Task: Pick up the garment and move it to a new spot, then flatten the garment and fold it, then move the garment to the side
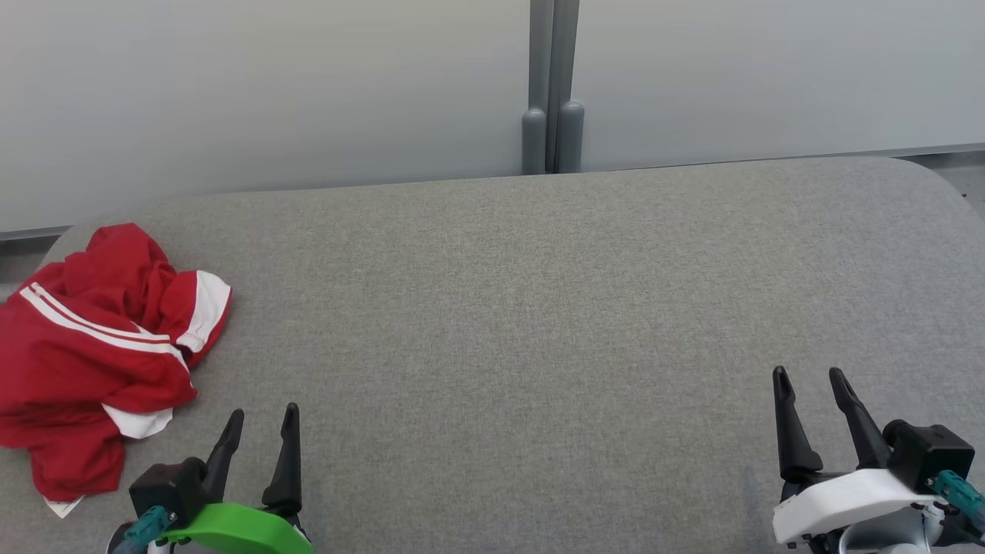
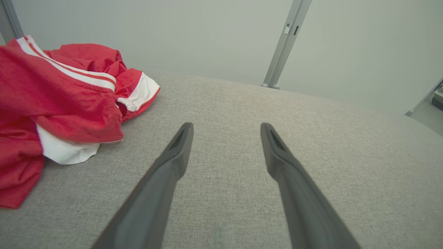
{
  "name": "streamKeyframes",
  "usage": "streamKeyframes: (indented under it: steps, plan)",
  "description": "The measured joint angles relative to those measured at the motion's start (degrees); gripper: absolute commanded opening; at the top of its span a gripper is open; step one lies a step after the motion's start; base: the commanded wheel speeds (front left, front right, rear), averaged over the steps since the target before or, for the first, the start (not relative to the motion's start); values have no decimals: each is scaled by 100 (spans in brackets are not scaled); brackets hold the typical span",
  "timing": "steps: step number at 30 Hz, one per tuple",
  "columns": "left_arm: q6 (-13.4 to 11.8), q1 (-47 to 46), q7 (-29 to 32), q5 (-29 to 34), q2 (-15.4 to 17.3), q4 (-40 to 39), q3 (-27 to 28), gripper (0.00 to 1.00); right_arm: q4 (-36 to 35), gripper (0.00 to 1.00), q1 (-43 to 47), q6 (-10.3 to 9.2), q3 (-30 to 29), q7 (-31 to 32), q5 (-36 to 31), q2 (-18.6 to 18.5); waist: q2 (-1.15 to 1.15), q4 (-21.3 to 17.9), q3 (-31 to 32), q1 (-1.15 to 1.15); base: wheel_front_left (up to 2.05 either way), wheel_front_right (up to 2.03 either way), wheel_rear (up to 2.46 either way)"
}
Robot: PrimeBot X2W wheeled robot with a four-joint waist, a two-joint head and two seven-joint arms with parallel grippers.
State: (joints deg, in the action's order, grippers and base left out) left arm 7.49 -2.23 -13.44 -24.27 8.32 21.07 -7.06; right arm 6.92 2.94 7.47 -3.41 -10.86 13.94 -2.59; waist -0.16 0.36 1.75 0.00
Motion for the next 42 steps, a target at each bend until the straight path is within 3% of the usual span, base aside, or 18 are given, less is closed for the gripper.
streamKeyframes:
  steps: [24,42]
  plan:
    - [0,17,-135,798,36,199,1,100,-13,100,158,1,-115,-414,-786,-14,0,-30,58,0,0,0,0]
    - [1,18,-152,818,14,207,34,100,79,100,190,1,-301,-420,-720,-16,0,-3,64,0,0,0,0]
